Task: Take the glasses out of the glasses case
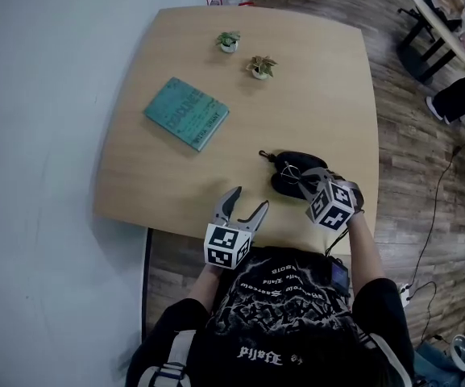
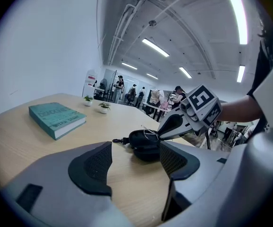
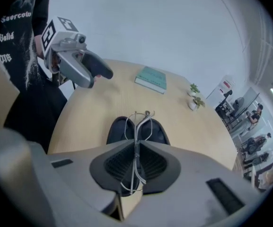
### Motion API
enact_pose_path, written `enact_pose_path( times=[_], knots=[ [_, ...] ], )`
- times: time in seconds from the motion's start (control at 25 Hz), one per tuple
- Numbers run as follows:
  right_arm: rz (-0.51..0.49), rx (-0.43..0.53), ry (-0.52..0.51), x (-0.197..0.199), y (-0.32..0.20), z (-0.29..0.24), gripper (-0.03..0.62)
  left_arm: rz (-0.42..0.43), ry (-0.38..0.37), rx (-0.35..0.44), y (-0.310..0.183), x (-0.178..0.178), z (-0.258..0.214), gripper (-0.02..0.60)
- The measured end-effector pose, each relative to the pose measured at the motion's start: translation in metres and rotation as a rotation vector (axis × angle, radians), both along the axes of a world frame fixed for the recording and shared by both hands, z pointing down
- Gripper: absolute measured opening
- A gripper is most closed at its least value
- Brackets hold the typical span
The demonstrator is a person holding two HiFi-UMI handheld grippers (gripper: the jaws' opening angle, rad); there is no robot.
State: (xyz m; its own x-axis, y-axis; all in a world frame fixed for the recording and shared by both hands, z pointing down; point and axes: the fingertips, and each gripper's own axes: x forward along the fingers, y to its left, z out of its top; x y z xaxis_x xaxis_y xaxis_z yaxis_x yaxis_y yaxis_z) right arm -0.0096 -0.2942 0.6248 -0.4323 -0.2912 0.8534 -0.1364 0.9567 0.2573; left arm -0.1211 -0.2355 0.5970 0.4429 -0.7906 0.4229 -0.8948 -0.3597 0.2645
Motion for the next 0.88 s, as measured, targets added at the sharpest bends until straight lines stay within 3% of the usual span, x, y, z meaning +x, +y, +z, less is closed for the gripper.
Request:
enact_pose_path(
  times=[0.28,0.52,0.88],
  knots=[
    [0.083,0.042,-0.095,0.003,0.011,-0.029,0.041,0.018,-0.007,0.007,0.012,0.001,-0.003,0.322],
    [0.233,0.084,-0.24,0.008,0.023,-0.06,0.041,0.05,-0.029,0.009,0.022,0.003,-0.006,0.322],
    [0.413,0.174,-0.432,0.023,0.043,-0.101,0.041,0.097,0.003,0.042,0.025,0.018,-0.018,0.322]
  ],
)
